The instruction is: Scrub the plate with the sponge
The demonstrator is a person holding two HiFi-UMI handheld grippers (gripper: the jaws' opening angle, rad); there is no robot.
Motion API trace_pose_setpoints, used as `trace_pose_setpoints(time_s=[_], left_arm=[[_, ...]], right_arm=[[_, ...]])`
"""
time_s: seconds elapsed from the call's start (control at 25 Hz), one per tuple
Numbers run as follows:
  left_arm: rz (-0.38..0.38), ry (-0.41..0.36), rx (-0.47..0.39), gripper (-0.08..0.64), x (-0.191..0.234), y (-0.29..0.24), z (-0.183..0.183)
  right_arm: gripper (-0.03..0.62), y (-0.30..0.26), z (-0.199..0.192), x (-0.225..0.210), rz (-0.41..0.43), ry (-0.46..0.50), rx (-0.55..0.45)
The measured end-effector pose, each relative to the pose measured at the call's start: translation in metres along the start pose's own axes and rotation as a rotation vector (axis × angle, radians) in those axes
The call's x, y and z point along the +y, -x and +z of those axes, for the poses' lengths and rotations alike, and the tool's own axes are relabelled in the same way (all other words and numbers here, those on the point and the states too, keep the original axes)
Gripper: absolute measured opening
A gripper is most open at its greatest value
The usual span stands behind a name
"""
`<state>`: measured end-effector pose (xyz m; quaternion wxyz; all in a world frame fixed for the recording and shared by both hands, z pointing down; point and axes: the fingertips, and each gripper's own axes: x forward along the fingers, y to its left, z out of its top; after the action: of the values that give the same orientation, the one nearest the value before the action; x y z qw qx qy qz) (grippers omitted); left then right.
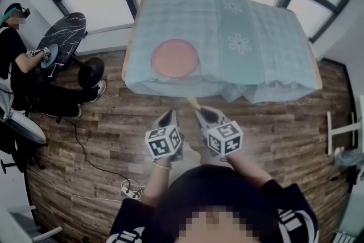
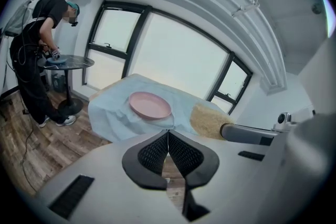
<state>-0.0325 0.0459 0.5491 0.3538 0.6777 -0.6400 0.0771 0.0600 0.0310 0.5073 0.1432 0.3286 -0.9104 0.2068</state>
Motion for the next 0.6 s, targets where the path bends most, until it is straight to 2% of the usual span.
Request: trace_pose_setpoints(time_s=[0.6], left_arm=[[-0.06, -0.034, 0.023, 0.012, 0.055, -0.046, 0.054]], right_arm=[[0.037, -0.079, 0.039, -0.014, -0.082, -0.01, -0.038]])
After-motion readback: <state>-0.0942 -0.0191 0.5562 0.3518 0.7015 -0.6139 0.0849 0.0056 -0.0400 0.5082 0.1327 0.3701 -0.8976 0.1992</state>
